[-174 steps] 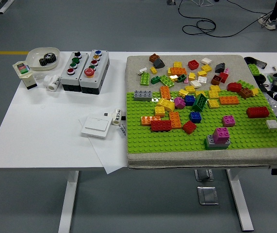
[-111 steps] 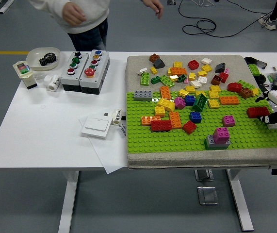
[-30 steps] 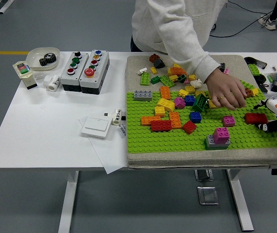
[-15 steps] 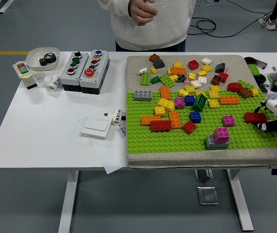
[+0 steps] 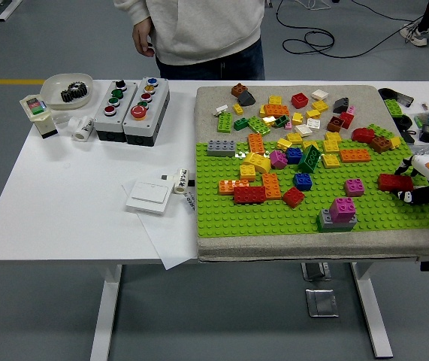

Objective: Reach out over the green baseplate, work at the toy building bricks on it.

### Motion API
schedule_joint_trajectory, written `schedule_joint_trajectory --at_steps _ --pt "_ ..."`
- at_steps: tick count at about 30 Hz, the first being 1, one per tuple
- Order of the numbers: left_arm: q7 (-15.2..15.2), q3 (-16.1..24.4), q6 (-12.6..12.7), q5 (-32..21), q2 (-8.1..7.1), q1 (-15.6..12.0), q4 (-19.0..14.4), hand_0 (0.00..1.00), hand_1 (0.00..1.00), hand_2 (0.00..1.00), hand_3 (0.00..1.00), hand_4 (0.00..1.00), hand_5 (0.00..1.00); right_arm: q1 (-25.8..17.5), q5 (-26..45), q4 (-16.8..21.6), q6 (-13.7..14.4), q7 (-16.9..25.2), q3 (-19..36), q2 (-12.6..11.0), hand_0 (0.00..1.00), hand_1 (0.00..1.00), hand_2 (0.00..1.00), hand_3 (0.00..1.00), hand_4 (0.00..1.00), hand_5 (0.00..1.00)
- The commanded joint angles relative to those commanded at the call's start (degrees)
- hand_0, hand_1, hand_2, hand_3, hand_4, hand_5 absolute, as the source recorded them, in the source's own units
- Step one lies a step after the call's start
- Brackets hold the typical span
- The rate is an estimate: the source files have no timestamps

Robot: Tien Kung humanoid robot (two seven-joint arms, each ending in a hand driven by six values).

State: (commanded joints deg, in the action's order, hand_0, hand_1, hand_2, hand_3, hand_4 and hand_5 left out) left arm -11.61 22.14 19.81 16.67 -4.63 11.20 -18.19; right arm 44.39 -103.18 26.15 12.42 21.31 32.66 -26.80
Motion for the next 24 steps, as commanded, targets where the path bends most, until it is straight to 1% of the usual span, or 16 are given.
schedule_joint_trajectory --at_steps 5,6,11,12,20,24 --pt "-0.02 -0.02 -0.01 -0.02 0.01 0.01 -0.02 0.609 0.691 0.652 0.548 0.562 0.611 -0.08 -0.27 0.06 0.3 0.3 0.12 0.01 0.473 0.518 0.614 0.558 0.649 0.401" --pt "-0.02 -0.02 -0.02 -0.03 0.01 0.01 -0.02 0.61 0.691 0.654 0.548 0.562 0.611 -0.11 -0.37 0.06 0.34 0.35 0.14 0.01 0.387 0.474 0.579 0.546 0.62 0.387" --pt "0.0 -0.01 -0.07 0.02 0.01 0.03 -0.01 0.61 0.691 0.654 0.548 0.562 0.611 -0.15 -0.44 0.09 0.52 0.54 0.14 -0.02 0.387 0.474 0.579 0.546 0.62 0.387" --pt "0.01 -0.01 -0.07 0.0 0.01 0.03 0.0 0.609 0.692 0.654 0.549 0.563 0.611 -0.15 -0.38 0.11 0.55 0.63 0.13 -0.03 0.344 0.444 0.551 0.531 0.592 0.374" --pt "0.1 -0.08 -0.12 -0.16 0.02 0.0 0.04 0.609 0.691 0.653 0.549 0.563 0.611 -0.27 -0.1 0.73 0.7 1.3 0.09 -0.35 0.34 0.443 0.54 0.523 0.586 0.375" --pt "0.17 -0.12 -0.14 -0.29 0.04 -0.07 0.11 0.609 0.689 0.65 0.549 0.563 0.61 -0.4 -0.57 1.79 0.75 1.51 0.64 -0.91 0.339 0.444 0.533 0.52 0.581 0.37"
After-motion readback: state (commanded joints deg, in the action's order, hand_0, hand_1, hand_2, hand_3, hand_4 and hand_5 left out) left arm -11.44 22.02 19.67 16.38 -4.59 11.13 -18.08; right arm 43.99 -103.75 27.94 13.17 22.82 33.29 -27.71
